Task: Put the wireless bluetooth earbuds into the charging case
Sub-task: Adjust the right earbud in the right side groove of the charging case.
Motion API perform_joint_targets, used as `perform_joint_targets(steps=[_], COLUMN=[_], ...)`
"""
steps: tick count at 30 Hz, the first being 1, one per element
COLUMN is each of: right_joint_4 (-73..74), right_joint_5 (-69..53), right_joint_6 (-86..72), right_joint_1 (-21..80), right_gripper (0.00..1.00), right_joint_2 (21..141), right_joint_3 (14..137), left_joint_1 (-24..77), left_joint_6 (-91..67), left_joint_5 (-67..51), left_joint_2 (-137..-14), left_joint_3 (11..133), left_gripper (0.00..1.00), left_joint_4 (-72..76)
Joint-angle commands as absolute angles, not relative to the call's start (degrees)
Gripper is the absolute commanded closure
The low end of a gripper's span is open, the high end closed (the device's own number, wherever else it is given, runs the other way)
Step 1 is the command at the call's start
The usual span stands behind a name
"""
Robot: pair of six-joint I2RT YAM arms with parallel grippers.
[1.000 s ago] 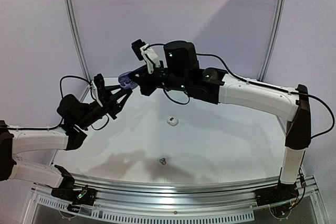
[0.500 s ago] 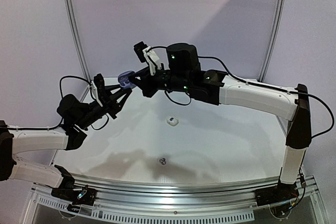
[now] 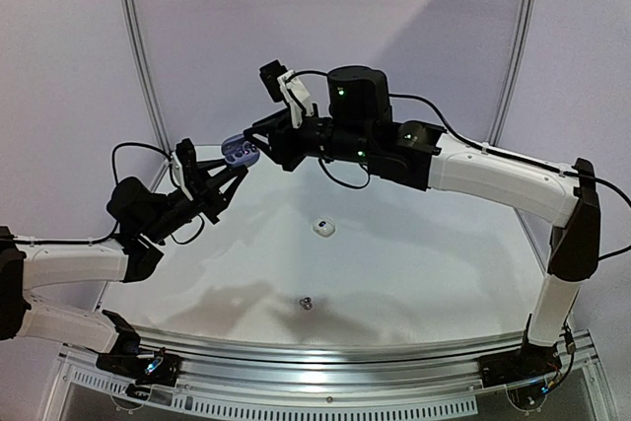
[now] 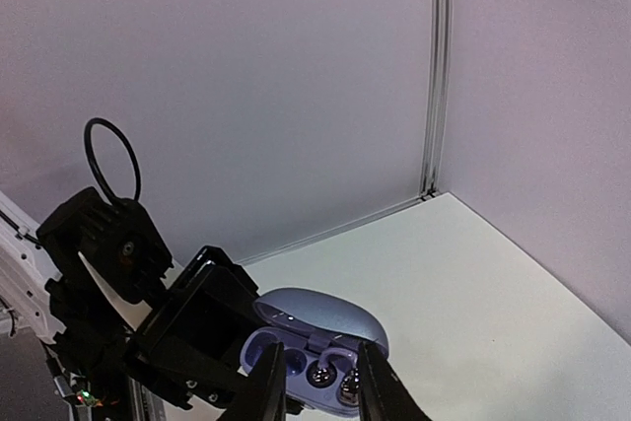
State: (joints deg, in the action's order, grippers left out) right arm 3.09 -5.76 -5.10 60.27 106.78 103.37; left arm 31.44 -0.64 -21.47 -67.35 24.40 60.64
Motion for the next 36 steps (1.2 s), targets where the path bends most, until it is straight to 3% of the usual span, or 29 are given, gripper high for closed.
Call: perform_joint_targets(steps=[1,10,21,27,36], right_joint_4=[6.6,6.4,7.2,7.7,7.1], right_joint_5=[-3.1,-2.5,-4.3,-4.3,-4.5], right_joint_6=[-4.2,-4.2,-4.0,-4.6,-4.9], right_joint_1=[59.6,59.2,58.9,58.9,58.8], right_gripper=[0.74,0.73,0.79,0.9,0.91], right_joint_2=[108.1,109.9,111.0,111.1,110.2], right_joint_3=[105.1,106.1,106.6,105.7,103.1], left_joint_1=[31.3,31.3,31.0,30.8,30.6], left_joint_6=[-0.5,-1.0,-1.2,-1.4,-2.2], left_joint_5=[-21.7,-22.3,-21.8,-21.2,-20.0], left_joint_2=[-66.5,-66.7,-66.9,-67.0,-67.0], left_joint_3=[24.9,25.1,25.6,25.7,25.6], left_gripper=[1.0,1.0,1.0,1.0,1.0], left_joint_4=[61.6,61.6,61.6,61.9,63.5])
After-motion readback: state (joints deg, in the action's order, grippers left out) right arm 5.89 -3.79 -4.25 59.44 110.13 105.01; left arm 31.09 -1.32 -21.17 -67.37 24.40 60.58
